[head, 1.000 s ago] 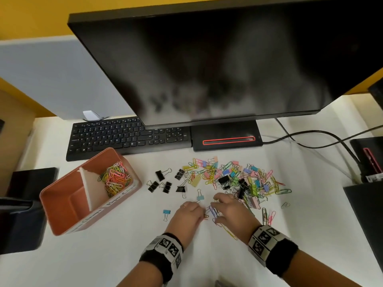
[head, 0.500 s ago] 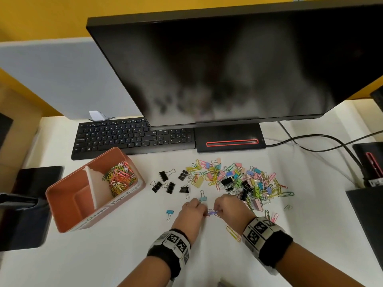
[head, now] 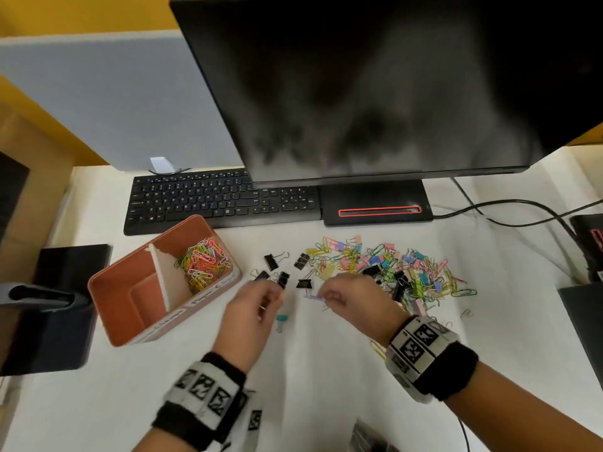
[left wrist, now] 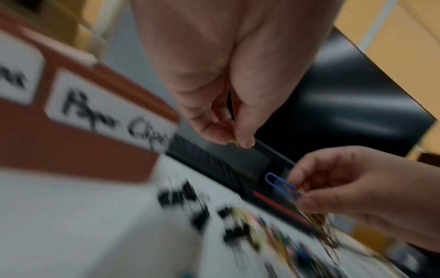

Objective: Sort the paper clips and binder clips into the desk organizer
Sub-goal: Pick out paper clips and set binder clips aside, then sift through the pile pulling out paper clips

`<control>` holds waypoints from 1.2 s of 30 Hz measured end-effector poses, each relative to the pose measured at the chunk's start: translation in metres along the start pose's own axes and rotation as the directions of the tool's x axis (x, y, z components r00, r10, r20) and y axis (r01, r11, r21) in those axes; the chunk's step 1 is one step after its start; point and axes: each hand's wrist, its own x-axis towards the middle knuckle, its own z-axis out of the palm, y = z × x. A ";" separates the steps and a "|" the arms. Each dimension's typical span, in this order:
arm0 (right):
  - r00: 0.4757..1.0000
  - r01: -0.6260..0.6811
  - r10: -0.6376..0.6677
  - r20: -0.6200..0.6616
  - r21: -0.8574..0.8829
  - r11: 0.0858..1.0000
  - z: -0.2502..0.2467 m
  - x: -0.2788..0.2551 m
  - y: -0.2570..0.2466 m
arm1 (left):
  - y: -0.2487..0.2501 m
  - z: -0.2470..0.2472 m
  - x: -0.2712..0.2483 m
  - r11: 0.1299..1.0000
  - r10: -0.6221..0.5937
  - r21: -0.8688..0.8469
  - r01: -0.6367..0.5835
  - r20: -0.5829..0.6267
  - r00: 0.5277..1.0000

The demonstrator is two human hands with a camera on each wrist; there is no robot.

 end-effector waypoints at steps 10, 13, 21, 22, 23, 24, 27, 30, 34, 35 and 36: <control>0.990 0.112 -0.100 -0.097 0.132 0.985 0.046 0.131 -0.146 | -0.051 -0.112 0.038 0.891 -0.448 -0.029 0.453 -0.215 0.868; 0.984 0.109 -0.081 -0.159 0.179 0.978 0.047 0.119 -0.135 | -0.044 -0.111 0.032 0.940 -0.327 0.002 0.341 -0.275 0.904; 0.915 -0.248 0.211 -0.343 -0.067 0.966 -0.009 0.053 0.019 | 0.002 -0.016 0.042 0.997 0.075 -0.004 -0.075 0.006 0.997; 0.911 -0.294 0.250 -0.329 -0.090 0.952 -0.015 0.051 0.033 | 0.007 -0.001 0.050 0.996 0.084 -0.015 -0.084 0.037 0.996; 0.912 -0.319 0.275 -0.303 -0.106 0.942 -0.019 0.051 0.044 | 0.011 0.013 0.059 0.996 0.087 -0.020 -0.086 0.064 0.994; 0.920 -0.328 0.288 -0.266 -0.120 0.937 -0.020 0.054 0.053 | 0.013 0.028 0.068 0.996 0.089 -0.012 -0.088 0.095 0.991; 0.948 -0.306 0.281 -0.151 -0.183 0.934 -0.017 0.063 0.063 | 0.014 0.064 0.090 0.987 0.064 0.127 -0.096 0.236 0.970; 0.956 -0.290 0.270 -0.115 -0.218 0.932 -0.010 0.059 0.065 | 0.009 0.077 0.094 0.944 0.024 0.301 -0.132 0.337 0.941; 0.971 -0.237 0.226 -0.077 -0.180 0.955 -0.003 0.030 0.070 | -0.001 0.069 0.077 0.941 0.016 0.303 -0.150 0.403 0.915; 0.973 -0.232 0.225 -0.058 -0.166 0.959 -0.002 0.022 0.072 | -0.004 0.066 0.072 0.949 0.008 0.282 -0.137 0.414 0.910; 0.972 -0.233 0.230 -0.042 -0.151 0.961 -0.001 0.016 0.072 | -0.006 0.064 0.067 0.959 0.005 0.254 -0.122 0.415 0.910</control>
